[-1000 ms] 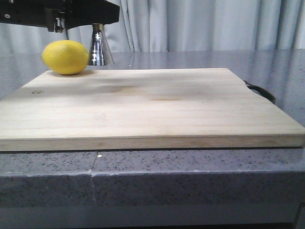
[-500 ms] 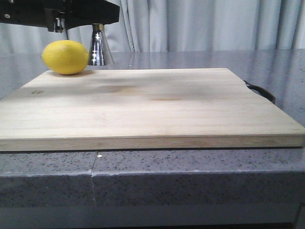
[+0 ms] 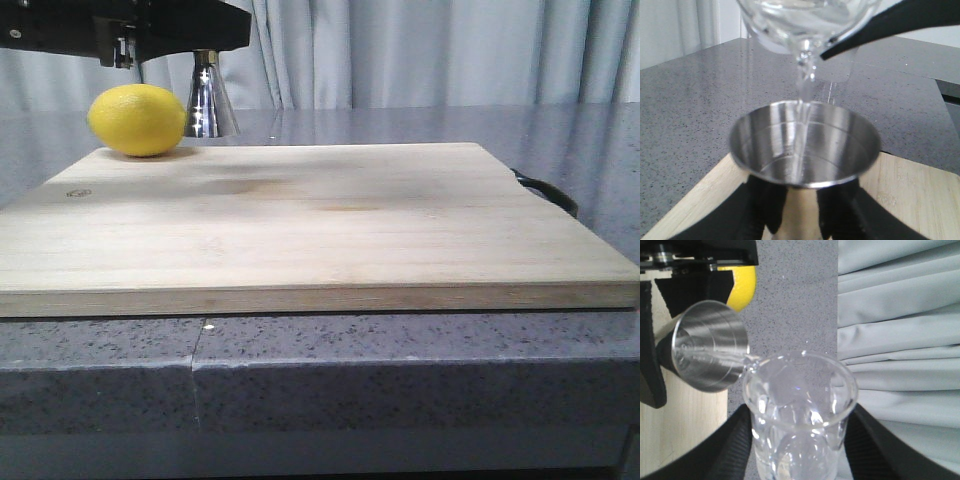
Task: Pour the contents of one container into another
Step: 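Tilt the beaker with the right gripper, pouring liquid into the jigger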
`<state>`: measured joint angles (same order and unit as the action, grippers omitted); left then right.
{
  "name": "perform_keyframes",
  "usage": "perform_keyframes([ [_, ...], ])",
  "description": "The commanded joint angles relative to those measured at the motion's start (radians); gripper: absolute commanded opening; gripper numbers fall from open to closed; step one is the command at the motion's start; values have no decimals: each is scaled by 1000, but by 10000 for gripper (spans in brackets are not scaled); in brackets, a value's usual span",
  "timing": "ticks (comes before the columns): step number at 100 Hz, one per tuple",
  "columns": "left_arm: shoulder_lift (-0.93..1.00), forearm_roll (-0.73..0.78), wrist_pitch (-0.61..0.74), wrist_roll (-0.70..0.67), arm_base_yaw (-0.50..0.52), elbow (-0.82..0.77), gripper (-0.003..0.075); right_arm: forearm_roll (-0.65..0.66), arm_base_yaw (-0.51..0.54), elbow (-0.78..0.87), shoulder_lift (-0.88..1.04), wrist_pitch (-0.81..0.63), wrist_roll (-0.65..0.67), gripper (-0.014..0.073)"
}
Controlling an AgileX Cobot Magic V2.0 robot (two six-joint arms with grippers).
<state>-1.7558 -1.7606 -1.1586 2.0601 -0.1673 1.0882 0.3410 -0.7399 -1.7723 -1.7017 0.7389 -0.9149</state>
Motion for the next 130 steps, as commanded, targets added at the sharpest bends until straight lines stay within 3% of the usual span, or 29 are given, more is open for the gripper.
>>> perform_keyframes([
  [1, 41, -81, -110, 3, -6, 31, 222, 30, 0, -38, 48, -76, -31, 327],
  [51, 41, -81, -110, 3, -6, 31, 221, 39, 0, -38, 48, -106, -148, 327],
  [130, 41, -81, -110, 3, -6, 31, 222, 53, 0, -38, 48, -122, -194, 327],
])
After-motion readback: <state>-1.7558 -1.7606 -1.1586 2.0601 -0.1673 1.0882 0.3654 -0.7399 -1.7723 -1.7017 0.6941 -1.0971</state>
